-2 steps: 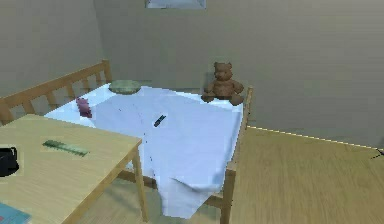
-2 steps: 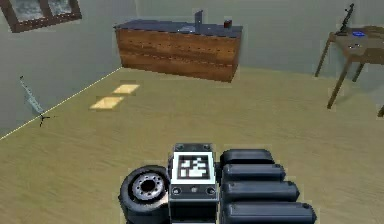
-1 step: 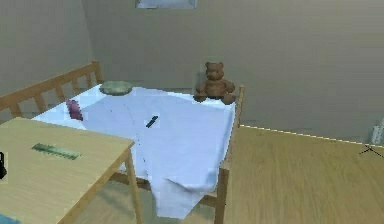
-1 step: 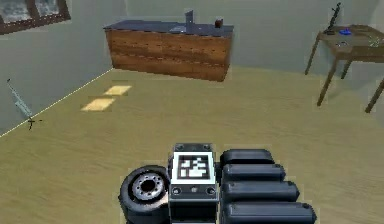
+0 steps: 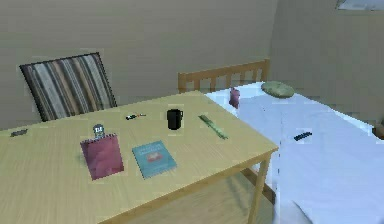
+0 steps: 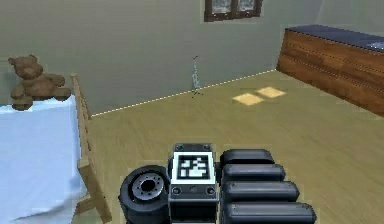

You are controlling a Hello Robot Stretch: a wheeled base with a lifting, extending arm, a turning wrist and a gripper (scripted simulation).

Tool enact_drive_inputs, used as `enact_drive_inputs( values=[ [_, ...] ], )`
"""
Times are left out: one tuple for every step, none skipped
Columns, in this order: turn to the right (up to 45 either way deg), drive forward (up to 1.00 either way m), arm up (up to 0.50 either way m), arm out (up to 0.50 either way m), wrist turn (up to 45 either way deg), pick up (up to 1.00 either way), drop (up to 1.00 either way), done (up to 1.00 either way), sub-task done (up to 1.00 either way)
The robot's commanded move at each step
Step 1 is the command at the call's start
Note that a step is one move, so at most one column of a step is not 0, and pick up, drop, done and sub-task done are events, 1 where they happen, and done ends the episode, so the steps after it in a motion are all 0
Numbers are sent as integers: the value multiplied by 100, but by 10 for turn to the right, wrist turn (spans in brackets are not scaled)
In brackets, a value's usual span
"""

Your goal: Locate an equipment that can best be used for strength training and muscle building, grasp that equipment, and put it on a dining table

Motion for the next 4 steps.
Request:
enact_drive_inputs(
  values=[
    [-60,0,0,0,0,0,0,0,0],
    [450,0,0,0,0,0,0,0,0],
    [90,0,0,0,0,0,0,0,0],
    [-450,0,0,0,0,0,0,0,0]
  ],
)
